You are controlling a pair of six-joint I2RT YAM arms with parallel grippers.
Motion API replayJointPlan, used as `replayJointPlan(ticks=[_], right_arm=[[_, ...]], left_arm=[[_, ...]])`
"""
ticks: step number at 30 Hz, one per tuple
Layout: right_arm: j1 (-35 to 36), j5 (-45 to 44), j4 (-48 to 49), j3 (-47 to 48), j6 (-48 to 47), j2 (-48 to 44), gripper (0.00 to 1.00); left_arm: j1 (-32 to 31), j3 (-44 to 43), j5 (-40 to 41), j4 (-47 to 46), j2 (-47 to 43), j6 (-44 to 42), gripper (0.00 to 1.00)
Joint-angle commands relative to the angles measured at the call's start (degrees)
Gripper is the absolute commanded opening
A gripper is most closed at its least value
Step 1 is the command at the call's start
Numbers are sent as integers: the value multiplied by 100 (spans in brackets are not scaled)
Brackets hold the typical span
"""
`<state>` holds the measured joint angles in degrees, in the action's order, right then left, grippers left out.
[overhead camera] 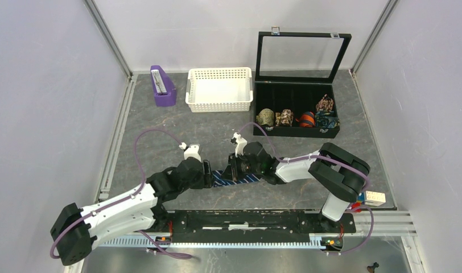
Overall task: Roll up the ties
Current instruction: Roll the tie at the center of the board.
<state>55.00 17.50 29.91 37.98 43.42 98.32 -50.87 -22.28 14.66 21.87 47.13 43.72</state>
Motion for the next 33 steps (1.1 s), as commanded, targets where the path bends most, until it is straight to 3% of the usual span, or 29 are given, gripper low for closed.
replayJointPlan(ticks=[1,14,28,33], right_arm=[[3,-124,155,-121,-136,110,20],[-11,-130,191,-159,-141,144,20],[-36,-78,138,-106,-174,170,20],[-50,-71,129,-89,-181,166,20]], left_arm=[[-10,123,73,-420,60,275,68],[-10,677,-156,-1491,-218,130,65],[135,1292,-650,-3104,296,52,51],[227,1323,-715,-3167,330,92,43]])
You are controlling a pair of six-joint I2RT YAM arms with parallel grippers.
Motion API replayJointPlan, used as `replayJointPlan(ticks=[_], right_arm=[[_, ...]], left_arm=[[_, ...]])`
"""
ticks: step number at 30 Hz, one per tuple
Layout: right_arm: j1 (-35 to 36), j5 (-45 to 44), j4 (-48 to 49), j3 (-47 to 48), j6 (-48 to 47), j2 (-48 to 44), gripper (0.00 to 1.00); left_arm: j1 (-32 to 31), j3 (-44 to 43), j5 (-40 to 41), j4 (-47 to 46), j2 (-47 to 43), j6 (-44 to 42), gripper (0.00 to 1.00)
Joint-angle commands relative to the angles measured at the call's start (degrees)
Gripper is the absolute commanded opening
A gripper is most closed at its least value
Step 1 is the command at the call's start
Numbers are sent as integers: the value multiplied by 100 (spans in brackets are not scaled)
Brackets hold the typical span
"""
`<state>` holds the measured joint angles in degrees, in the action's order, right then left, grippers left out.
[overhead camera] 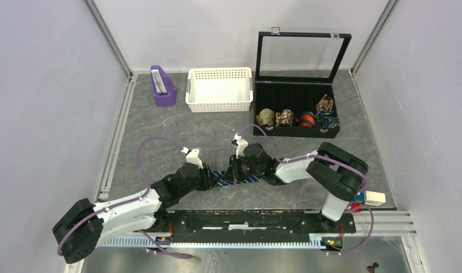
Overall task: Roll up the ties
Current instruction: Roll the tie at the center of the board.
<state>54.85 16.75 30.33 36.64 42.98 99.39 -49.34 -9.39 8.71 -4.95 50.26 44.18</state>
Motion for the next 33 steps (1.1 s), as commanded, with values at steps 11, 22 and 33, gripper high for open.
replayJointPlan(ticks=[11,22,33], right_arm=[[-40,86,-9,220,-150,-40,20],[-40,-169,-255,141,-244,-418,21],[104,-172,-132,244,-110,-141,21]], left_arm=[[98,-84,-266,-405,29,37,25],[94,-1064,-85,1434,94,-89,22],[98,-1604,87,2111,417,-145,22]])
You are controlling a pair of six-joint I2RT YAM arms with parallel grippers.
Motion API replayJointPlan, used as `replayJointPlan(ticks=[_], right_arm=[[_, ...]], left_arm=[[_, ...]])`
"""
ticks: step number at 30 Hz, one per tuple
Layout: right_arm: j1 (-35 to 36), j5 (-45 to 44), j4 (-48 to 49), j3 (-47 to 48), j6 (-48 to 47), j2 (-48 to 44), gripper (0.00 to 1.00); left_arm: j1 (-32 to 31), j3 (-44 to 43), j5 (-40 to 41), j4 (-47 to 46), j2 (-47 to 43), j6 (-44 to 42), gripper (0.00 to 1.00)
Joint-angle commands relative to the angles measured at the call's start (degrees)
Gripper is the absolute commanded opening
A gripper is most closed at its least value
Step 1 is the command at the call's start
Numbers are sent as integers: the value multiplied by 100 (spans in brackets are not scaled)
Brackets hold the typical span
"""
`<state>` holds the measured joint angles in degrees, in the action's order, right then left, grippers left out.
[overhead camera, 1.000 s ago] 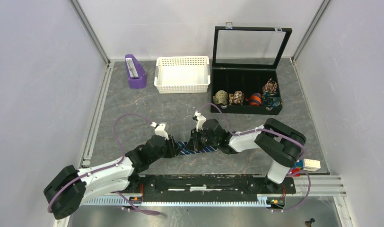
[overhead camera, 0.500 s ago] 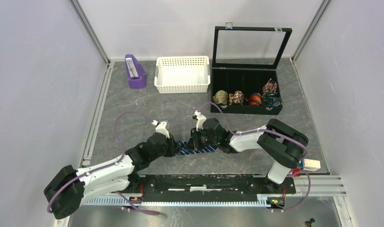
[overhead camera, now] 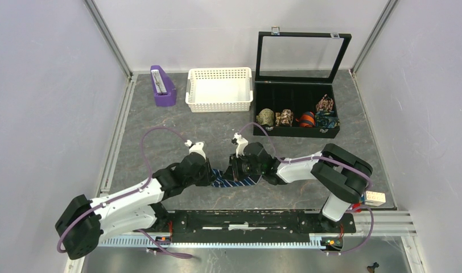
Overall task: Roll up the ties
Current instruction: Roll the tie at the center of the board.
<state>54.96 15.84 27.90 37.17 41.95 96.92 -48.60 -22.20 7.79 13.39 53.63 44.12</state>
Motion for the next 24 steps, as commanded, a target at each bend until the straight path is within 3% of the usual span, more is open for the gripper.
replayJointPlan(ticks=[1,24], right_arm=[[115,-81,110,217,-3,136,21],[423,101,370,849,205,895,21]], left_arm=[[18,-356,180,296,107,-145,22],[17,-1228,81,1336,459,-320,23]])
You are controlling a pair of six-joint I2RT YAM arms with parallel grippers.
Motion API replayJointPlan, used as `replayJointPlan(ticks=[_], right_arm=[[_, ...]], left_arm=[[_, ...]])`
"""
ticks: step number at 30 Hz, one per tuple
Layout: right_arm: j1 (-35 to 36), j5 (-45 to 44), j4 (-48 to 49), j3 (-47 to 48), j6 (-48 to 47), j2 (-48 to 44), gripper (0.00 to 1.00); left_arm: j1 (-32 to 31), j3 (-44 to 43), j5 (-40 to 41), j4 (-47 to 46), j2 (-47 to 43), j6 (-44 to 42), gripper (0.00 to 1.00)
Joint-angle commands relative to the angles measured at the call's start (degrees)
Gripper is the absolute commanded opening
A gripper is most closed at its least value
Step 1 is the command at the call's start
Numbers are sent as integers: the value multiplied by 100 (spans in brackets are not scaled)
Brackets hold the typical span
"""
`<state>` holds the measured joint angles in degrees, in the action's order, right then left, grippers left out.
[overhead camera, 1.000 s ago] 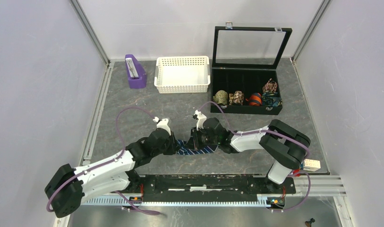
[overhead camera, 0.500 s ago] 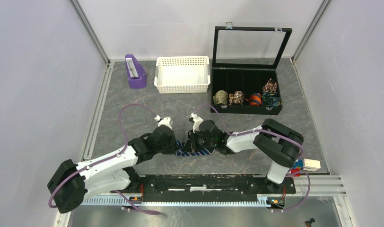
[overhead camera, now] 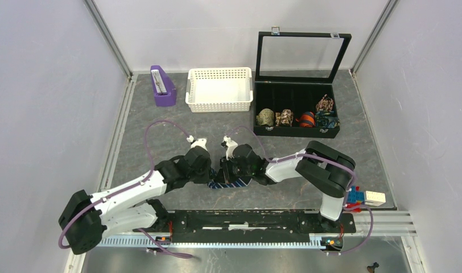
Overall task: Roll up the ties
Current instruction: Roll the tie at the center of the board.
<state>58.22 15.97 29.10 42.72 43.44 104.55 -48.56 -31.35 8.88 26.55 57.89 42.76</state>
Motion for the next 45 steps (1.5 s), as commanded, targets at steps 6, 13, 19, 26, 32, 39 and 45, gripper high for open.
replayJointPlan(ticks=[6,13,19,26,32,39,45], right_arm=[[129,119,270,310,61,173,21],[133,140,263,228,41,135,21],[130,152,198,197,-28,74,21],[111,108,82,75,-115,-92,21],[61,18,-41,-132,-187,-381,21],[-65,-154,-232,-405,-300,-786,22],[-176,-329,-335,-621,-399,-1044,22]], left_arm=[[17,-351,-23,57,311,-215,23],[4,-432,-85,-72,671,-198,22],[-22,-581,-155,-72,865,-193,22],[-65,-625,-198,-116,1119,-197,21],[-77,-618,-203,-219,1221,-198,21],[-118,-643,-230,-301,1395,-189,21],[-136,-691,-206,-308,1489,-172,26]])
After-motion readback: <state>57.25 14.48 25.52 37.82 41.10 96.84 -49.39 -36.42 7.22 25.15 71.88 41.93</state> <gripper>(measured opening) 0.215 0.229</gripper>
